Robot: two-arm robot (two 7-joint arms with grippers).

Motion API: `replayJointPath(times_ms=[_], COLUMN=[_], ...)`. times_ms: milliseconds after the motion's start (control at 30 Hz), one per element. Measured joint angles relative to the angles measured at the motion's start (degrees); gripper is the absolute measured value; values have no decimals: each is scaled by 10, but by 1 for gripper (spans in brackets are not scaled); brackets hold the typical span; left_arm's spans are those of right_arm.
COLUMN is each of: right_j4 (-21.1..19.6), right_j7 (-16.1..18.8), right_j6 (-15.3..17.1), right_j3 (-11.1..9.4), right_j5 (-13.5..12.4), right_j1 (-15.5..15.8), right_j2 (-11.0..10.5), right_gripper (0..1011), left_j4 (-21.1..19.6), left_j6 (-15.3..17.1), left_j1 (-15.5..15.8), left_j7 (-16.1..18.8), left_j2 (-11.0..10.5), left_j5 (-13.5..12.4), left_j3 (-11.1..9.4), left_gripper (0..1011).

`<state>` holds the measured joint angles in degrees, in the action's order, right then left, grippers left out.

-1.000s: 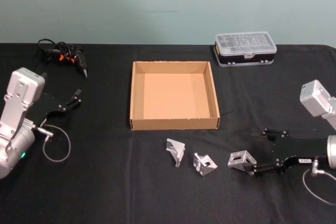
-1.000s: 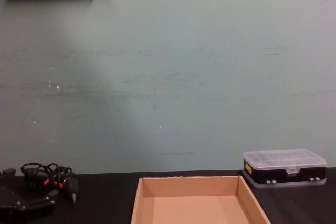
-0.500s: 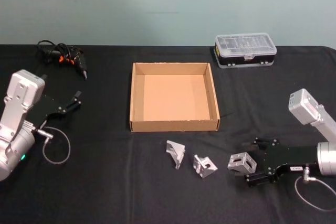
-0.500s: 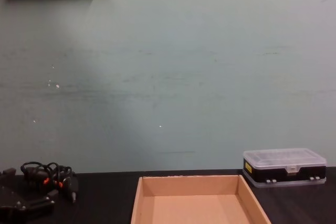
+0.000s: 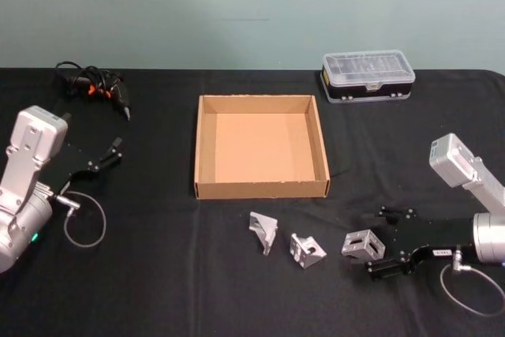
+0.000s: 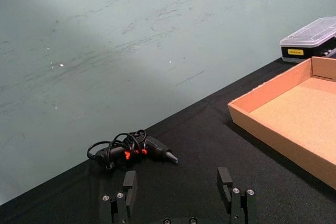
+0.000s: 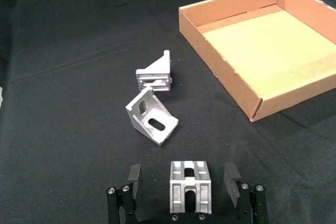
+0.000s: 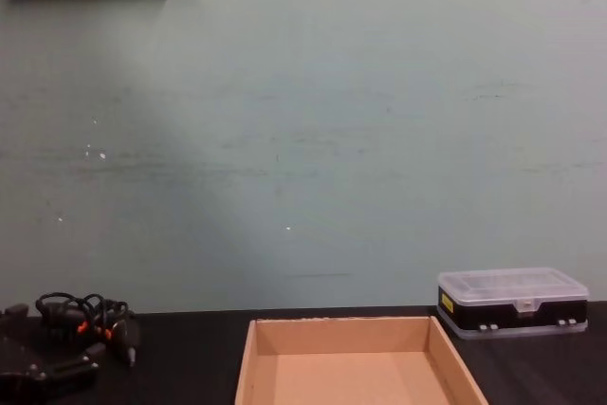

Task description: Use one hand to pick up the angle iron from the table and place it into the box.

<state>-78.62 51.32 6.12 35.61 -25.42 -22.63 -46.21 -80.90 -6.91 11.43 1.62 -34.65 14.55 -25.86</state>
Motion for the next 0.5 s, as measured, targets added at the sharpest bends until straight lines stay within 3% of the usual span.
replayJointPath(times_ms=[500], right_j4=[24], right_j7=[3], right_j6=[-5], right_j3=[8], right_j5=[3], right_j1=[-14], right_j2=[12], right_gripper=[966], left_j4=[0], left_j6=[0], left_j1=[0], left_j7=[0], left_j2=[0], left_j5=[0], left_j3=[0], left_gripper=[1000])
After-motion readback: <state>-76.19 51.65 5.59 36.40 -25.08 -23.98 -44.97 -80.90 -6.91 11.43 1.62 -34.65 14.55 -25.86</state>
